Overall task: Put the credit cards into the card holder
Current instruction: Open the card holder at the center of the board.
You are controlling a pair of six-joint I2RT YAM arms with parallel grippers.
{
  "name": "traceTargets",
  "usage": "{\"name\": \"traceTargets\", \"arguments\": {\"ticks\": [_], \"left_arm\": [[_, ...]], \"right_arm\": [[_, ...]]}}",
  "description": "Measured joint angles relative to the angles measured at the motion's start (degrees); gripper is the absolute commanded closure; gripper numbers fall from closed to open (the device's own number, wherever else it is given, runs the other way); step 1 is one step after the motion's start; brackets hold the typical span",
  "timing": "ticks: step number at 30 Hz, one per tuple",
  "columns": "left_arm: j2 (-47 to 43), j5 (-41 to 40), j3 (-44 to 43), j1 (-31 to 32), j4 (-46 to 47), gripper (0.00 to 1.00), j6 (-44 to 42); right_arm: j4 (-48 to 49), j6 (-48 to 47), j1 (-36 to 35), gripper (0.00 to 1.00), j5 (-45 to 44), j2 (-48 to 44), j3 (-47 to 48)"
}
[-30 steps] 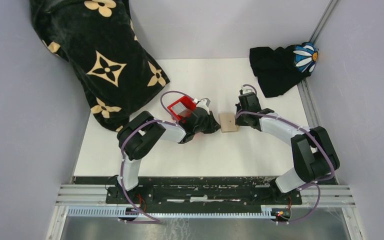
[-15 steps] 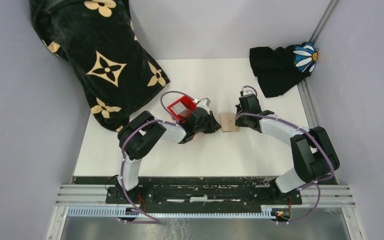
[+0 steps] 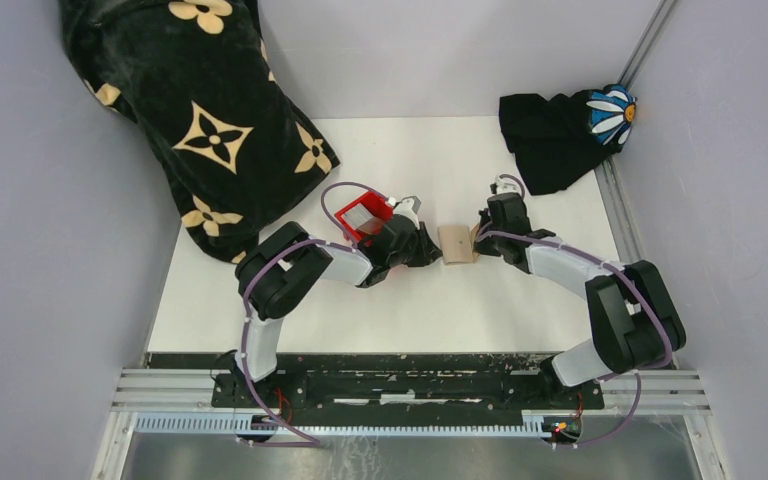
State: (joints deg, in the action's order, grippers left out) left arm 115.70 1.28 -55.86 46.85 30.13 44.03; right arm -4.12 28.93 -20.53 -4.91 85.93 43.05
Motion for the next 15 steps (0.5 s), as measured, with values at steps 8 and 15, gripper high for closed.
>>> {"name": "traceTargets", "arguments": {"ticks": [8,15], "left_arm": [[0.0,0.0,0.0,0.0,0.1,0.8,0.0],[0.1,0.0,0.0,0.0,0.2,0.8,0.0]], "right_arm": [[1.6,1.0,0.7,0.99,0.5,-1.7,-1.2],[2.3,1.5,1.1,0.99,1.5,-1.7,-1.6]]}}
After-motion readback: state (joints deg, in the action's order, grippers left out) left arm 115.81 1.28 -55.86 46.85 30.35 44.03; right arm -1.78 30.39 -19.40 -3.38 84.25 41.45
